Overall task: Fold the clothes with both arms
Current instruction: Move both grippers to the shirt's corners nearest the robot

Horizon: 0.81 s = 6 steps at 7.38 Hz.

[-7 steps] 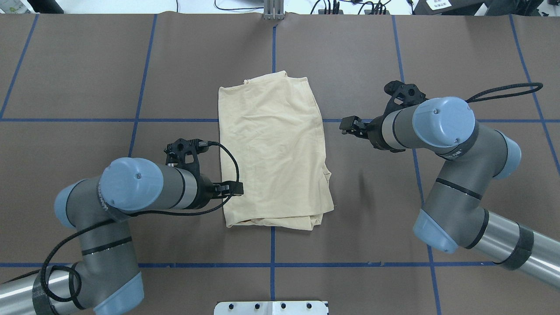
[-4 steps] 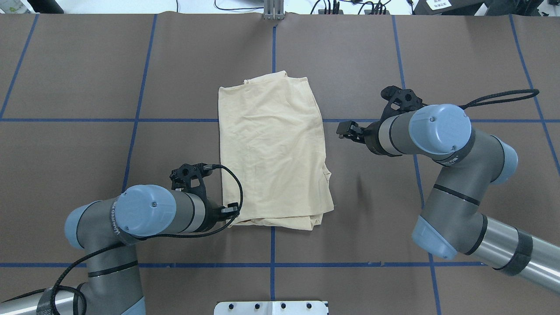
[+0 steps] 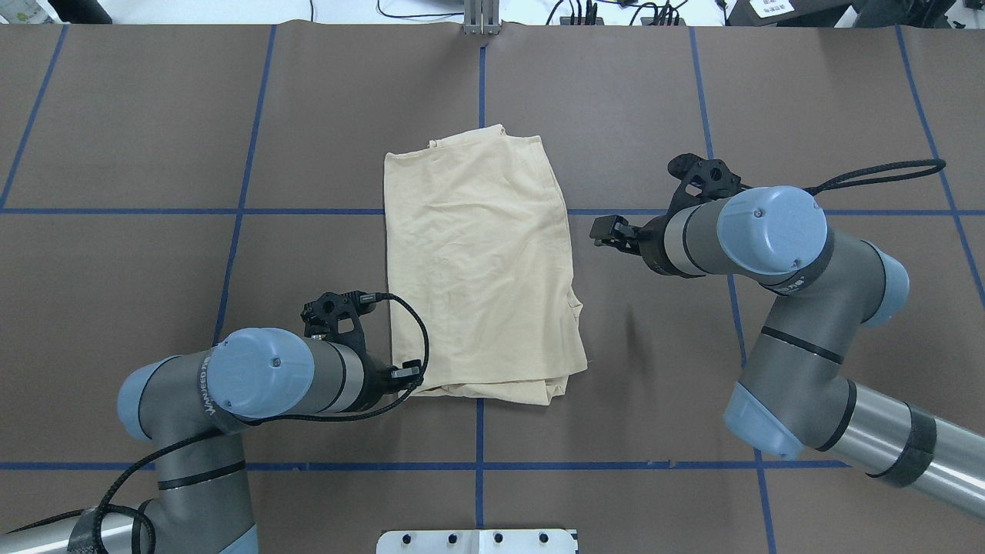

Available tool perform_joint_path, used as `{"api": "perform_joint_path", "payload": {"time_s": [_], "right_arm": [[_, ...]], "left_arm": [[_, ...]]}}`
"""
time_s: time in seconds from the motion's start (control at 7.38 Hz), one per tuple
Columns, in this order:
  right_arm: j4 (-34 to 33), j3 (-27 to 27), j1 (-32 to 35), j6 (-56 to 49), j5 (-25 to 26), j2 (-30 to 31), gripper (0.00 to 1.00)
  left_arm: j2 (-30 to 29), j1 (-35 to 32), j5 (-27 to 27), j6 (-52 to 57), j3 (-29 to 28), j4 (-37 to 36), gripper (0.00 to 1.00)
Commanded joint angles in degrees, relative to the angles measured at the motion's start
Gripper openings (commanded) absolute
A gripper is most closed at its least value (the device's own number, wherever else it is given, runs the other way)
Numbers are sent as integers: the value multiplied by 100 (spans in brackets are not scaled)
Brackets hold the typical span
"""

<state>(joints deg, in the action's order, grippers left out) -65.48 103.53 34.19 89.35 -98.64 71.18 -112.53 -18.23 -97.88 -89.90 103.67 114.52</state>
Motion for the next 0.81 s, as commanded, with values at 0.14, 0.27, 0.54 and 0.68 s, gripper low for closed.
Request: {"api": "perform_joint_path", "payload": {"time_s": [0.14, 0.27, 0.54, 0.68], "right_arm": [[0, 1, -18, -6, 3, -7, 100], [0, 1, -18, 3, 3, -7, 100], [0, 1, -26, 3, 3, -7, 100], [0, 1, -44, 38, 3, -16, 100]], "left_arm": [[-32, 56, -12, -1, -83, 0, 42], [-40, 74, -12, -1, -92, 0, 41], [-40, 100, -12, -10, -92, 8, 41], [-67, 100, -21, -10, -92, 8, 37]]}}
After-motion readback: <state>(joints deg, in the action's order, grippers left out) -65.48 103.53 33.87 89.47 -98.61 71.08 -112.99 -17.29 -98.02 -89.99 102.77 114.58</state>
